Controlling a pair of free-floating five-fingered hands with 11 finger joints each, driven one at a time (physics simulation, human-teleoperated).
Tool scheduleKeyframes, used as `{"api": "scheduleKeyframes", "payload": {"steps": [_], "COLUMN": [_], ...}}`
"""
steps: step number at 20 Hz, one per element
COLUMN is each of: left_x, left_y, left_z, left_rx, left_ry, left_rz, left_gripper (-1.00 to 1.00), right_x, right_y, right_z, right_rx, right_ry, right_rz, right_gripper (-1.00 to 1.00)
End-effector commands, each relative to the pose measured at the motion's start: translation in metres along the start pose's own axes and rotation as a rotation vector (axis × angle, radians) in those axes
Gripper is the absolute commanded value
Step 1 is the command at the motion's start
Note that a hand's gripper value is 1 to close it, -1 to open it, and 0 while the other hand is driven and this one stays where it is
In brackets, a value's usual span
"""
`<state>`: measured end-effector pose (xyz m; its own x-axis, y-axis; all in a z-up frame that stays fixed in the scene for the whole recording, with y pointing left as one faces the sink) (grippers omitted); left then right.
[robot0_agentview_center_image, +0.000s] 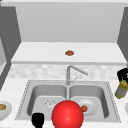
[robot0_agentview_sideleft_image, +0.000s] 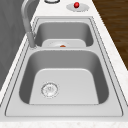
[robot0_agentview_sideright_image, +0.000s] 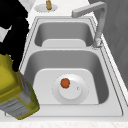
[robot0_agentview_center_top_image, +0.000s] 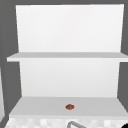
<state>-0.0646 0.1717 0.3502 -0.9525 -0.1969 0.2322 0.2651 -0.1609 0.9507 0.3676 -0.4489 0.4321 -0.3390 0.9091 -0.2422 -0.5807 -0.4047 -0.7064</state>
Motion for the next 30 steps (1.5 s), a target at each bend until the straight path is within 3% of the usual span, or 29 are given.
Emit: {"api": "scheduleKeyframes", "payload": {"steps": [1, 10, 30], "left_x": [0.000, 0.000, 0.000], "left_y": [0.000, 0.000, 0.000], "left_z": [0.000, 0.000, 0.000], "left_rx": [0.000, 0.000, 0.000], "left_ry": [0.000, 0.000, 0.000], "left_rz": [0.000, 0.000, 0.000], "left_gripper": [0.00, 0.00, 0.00], "right_x": [-0.024, -0.070, -0.187], "right_y": [0.011, 0.040, 0.104], "right_z": [-0.012, -0.039, -0.040], "right_rx": [0.011, 0.009, 0.015], "right_ry": [0.020, 0.019, 0.045], "right_rz": [0.020, 0.009, 0.005], "right_gripper": [1.00, 1.00, 1.00]}}
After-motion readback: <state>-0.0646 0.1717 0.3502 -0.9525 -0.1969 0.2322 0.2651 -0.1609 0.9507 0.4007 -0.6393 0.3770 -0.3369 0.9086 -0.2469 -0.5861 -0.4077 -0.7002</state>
